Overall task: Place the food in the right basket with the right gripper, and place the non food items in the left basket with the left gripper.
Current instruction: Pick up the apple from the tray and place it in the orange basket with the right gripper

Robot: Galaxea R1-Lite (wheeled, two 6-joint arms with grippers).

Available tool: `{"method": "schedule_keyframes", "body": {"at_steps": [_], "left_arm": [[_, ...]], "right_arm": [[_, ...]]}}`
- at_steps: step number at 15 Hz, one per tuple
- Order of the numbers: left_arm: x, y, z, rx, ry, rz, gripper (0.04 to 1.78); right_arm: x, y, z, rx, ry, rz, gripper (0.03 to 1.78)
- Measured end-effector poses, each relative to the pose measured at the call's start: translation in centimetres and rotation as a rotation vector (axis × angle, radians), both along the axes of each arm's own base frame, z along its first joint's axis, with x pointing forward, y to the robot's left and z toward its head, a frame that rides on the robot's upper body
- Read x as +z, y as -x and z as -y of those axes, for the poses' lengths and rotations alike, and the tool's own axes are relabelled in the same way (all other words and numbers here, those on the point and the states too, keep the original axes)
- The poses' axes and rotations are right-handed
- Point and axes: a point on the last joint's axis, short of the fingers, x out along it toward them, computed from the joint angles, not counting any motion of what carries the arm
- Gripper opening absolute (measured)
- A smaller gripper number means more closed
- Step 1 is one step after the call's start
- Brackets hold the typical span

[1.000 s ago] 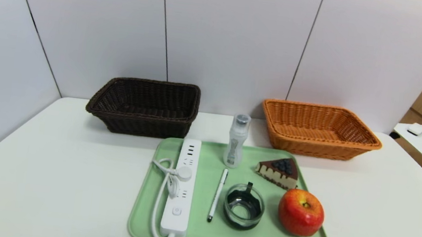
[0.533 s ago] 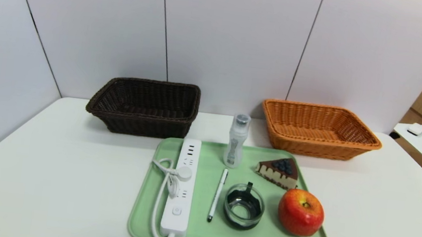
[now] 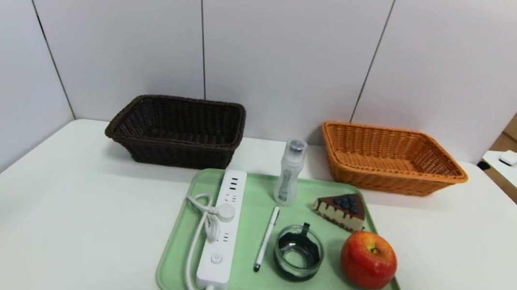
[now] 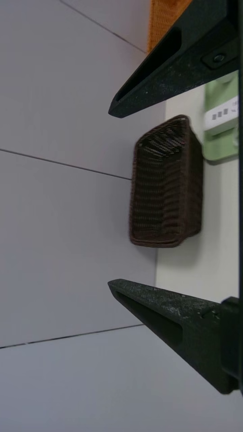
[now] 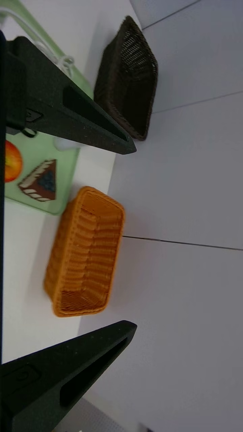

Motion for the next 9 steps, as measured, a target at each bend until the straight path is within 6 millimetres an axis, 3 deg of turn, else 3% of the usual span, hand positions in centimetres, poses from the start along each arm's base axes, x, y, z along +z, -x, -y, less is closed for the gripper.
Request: {"method": "schedule_keyframes", "body": {"at_steps": [2, 5, 7, 9], "left_arm": [[1.6, -6.1, 0.1, 0.000, 0.005, -0.046, 1.69], [1.0, -14.5, 0.2, 0.004, 0.009, -0.121, 1.69], [-0.1, -17.4, 0.5, 0.001, 0.008, -0.169, 1.69], [-1.3, -19.3, 0.5, 0.035, 0.013, -0.208, 1.69]], "right_arm": [[2.4, -6.8, -0.7, -0.008, -0.003, -0.039, 1.70], [2.0, -16.4, -2.0, -0.043, 0.030, -0.163, 1.70], [0.6, -21.1, -3.4, -0.058, 0.069, -0.259, 1.70], [-0.6, -23.4, -4.9, -0.038, 0.095, -0.383, 1.70]]}}
